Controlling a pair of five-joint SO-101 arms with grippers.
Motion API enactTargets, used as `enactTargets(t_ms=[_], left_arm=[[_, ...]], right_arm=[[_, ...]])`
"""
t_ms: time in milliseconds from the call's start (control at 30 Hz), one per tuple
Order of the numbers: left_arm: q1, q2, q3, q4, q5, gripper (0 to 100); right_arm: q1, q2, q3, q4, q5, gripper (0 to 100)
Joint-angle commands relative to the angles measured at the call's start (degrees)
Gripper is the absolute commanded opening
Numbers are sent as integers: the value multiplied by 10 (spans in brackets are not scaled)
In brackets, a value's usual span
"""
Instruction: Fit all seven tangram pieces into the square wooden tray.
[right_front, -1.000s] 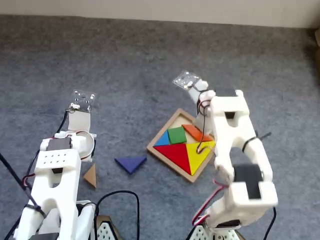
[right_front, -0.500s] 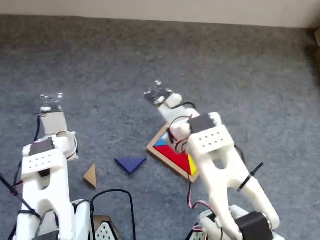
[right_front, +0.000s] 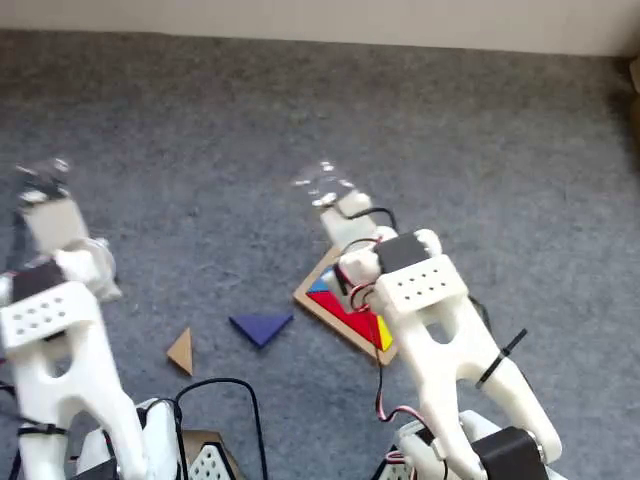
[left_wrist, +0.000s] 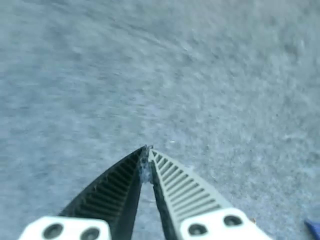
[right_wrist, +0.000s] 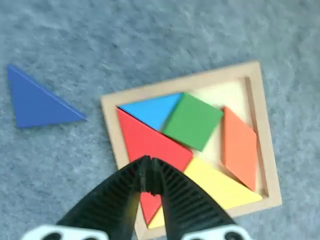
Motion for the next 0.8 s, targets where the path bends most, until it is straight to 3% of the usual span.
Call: enactTargets(t_ms=[0,100,200,400,633,767], left_arm=[[-15,-10,-138,116,-33,151],[6,-10,-156,174,-40,218],[40,-10,-134,214,-98,224],[106,-10,-7,220,-170,224],[160,-10,175,76,-167,221],[161,-10,240,-12,-100,225]], right_arm=[[53,-29,15,2,-4,11],[88,-30,23,1,-2,11],[125,-30,33,1,-1,11],[179,-30,80,-54,-1,11],[204,-30,99,-68,-1,11],[205,-30,99,-67,-1,11]])
